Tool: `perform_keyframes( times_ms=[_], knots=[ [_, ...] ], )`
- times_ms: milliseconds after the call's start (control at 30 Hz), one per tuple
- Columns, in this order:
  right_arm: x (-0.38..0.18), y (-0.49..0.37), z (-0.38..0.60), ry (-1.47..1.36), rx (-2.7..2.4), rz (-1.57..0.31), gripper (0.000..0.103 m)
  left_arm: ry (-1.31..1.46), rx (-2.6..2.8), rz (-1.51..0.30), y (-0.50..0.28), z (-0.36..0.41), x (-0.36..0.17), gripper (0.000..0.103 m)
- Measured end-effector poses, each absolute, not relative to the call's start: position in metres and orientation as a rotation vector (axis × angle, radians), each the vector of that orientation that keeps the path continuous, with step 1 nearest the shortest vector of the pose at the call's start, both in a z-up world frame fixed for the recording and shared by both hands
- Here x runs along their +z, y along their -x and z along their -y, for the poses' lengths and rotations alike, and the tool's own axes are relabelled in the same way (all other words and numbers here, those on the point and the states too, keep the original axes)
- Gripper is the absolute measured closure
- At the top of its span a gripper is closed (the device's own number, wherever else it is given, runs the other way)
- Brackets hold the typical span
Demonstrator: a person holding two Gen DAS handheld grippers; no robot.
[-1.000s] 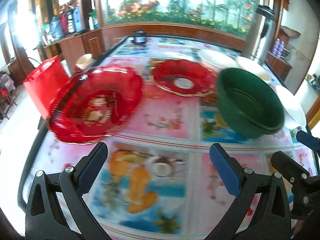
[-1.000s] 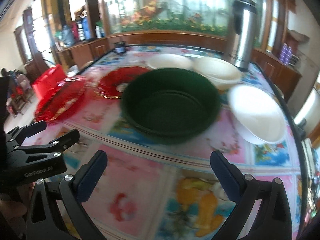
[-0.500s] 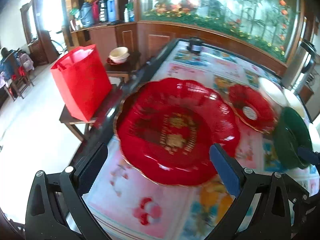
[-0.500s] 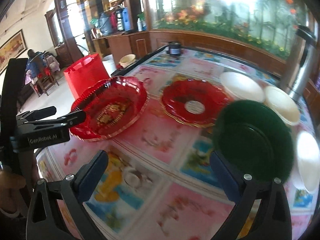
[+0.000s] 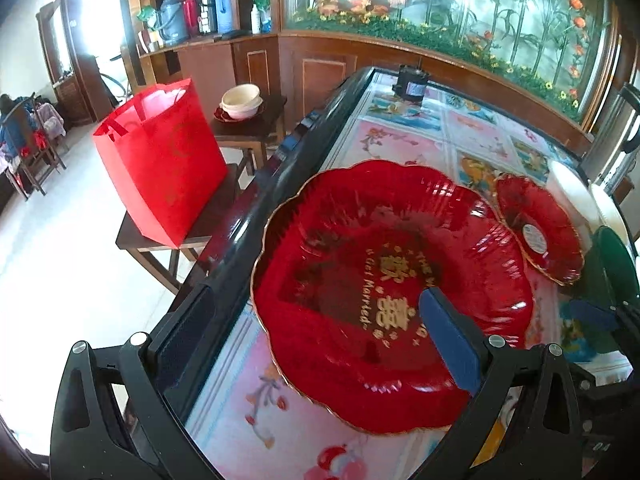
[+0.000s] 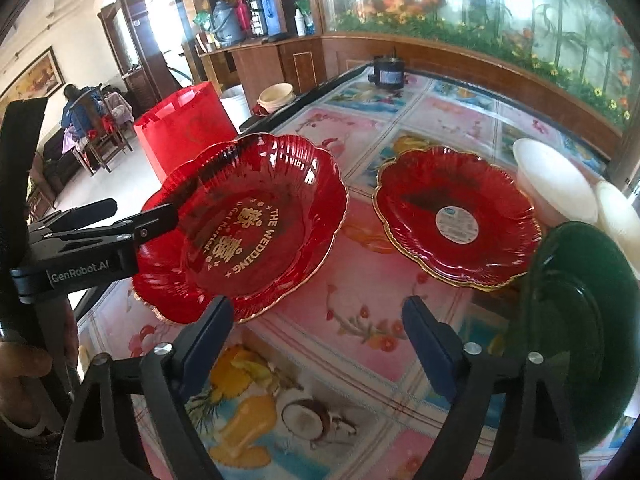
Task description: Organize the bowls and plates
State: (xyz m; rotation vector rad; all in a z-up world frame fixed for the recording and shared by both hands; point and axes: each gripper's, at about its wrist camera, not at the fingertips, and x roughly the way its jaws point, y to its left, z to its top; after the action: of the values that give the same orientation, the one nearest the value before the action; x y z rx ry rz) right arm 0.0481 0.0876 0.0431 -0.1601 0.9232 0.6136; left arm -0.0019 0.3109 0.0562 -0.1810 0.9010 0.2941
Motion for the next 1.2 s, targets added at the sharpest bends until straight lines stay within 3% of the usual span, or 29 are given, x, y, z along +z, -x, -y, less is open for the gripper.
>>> perform_keyframes(
  times_ms=[233, 300, 400, 500, 567, 600, 633, 700, 1200],
  knots=[
    [0.041, -0.061, -0.092, 0.144, 0.606, -0.948, 0.023, 0.218, 0.254, -0.956, -0.021, -0.323, 0.048, 0.000],
    [0.040, -0.065, -0.093, 0.138, 0.608, -0.960, 0.034, 0.227, 0.239, -0.971, -0.027, -0.325, 0.045, 0.002],
    [0.034, -0.071, -0.098, 0.141, 0.612, -0.982, 0.054, 0.264, 0.217, -0.987, -0.034, -0.331, 0.042, 0.020],
    [0.030, -0.077, -0.098, 0.118, 0.626, -1.003, 0.064, 0.268, 0.235, -1.001, -0.037, -0.338, 0.039, 0.041],
    [0.029, -0.080, -0.100, 0.115, 0.633, -1.000, 0.067, 0.287, 0.244, -1.015, -0.038, -0.345, 0.034, 0.059],
    [0.029, -0.080, -0.101, 0.121, 0.636, -0.999, 0.070, 0.291, 0.259, -1.022, -0.038, -0.348, 0.031, 0.076],
    [0.029, -0.080, -0.102, 0.126, 0.636, -1.000, 0.072, 0.303, 0.266, -1.034, -0.038, -0.352, 0.027, 0.085],
    [0.028, -0.080, -0.106, 0.141, 0.640, -1.001, 0.075, 0.328, 0.248, -1.028, -0.036, -0.355, 0.025, 0.085],
    [0.043, -0.060, -0.118, 0.298, 0.579, -0.885, 0.075, 0.313, 0.254, -0.982, -0.015, -0.348, 0.047, 0.087]
  ],
)
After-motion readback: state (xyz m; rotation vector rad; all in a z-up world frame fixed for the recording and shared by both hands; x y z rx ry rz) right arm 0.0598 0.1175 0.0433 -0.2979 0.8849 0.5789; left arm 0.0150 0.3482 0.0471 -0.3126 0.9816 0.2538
